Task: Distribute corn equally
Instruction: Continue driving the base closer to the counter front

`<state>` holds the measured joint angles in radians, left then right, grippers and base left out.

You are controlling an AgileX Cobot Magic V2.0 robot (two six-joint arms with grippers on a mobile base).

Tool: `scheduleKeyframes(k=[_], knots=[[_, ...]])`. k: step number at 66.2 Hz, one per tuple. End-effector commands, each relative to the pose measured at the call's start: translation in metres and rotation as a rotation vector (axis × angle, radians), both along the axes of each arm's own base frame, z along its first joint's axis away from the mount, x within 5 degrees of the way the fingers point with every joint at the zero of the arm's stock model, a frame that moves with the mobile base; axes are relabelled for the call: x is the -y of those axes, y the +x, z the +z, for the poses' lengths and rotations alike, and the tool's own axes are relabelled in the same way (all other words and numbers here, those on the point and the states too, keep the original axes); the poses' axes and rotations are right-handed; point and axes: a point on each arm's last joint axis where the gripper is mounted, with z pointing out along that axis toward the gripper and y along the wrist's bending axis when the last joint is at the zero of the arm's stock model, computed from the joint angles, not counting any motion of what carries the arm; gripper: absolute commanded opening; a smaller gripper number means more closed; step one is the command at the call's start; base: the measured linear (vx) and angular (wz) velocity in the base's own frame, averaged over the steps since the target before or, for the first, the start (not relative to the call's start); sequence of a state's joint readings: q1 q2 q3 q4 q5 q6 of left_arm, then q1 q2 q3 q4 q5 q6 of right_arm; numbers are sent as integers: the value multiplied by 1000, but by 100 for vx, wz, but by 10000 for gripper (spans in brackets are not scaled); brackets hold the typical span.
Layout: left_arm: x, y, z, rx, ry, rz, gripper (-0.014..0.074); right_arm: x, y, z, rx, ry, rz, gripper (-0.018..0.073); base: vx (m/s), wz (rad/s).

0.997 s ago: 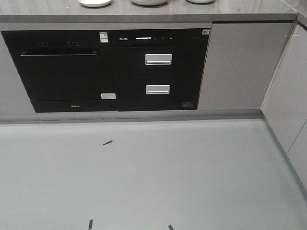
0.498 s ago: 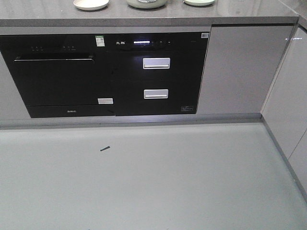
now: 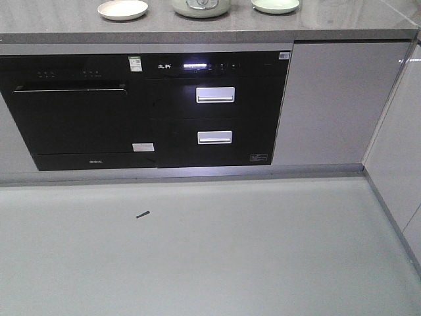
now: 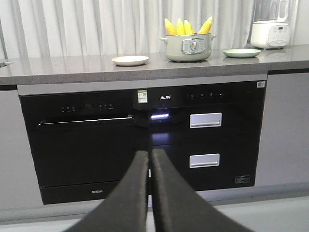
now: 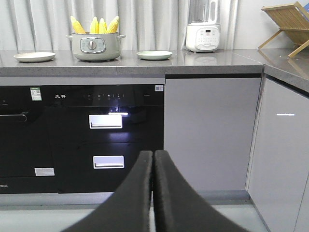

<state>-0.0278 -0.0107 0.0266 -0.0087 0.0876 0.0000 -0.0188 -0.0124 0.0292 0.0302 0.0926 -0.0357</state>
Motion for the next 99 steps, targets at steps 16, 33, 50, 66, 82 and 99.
scheduleKeyframes(k=[16,33,50,66,82,99], knots=[[0,-1,2,69,-17,1,-6,1,1,4,59,-13,-10,-11,12,1],[0,-1,2,69,-17,1,-6,1,1,4,59,-13,-10,-11,10,0],[0,-1,2,69,-17,1,-6,1,1,4,59,-13,-10,-11,7,0],[0,-1,2,69,-17,1,-6,1,1,4,59,-13,-10,-11,5,1],[0,-1,2,69,-17,1,-6,1,1,4,59,-13,-10,-11,4,1],[0,-1,2,69,-17,1,-6,1,1,4,59,-13,-10,-11,4,1]])
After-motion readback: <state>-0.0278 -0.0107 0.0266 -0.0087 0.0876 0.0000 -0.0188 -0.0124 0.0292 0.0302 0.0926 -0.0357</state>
